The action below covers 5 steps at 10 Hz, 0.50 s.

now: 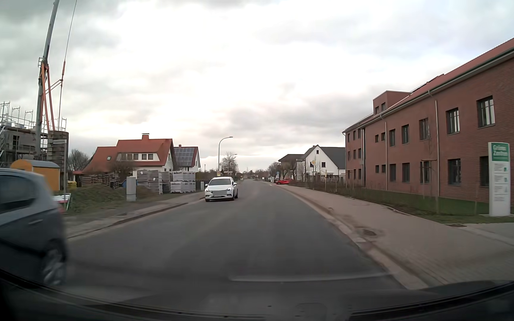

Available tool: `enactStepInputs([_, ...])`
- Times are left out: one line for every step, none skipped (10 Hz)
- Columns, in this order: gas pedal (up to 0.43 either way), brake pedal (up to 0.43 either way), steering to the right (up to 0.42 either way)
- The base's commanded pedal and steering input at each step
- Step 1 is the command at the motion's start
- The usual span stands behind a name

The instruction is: Follow the waypoints while adhering to traffic rules and regulations

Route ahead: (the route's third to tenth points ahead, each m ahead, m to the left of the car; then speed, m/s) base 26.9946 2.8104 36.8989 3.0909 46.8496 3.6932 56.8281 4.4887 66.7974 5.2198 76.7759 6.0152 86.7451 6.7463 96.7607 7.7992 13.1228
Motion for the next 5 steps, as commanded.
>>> enactStepInputs([0.13,0.0,-0.005])
enactStepInputs([0.13,0.0,-0.006])
enactStepInputs([0.13,0.0,-0.006])
enactStepInputs([0.13,0.0,-0.006])
enactStepInputs([0.13,0.0,-0.007])
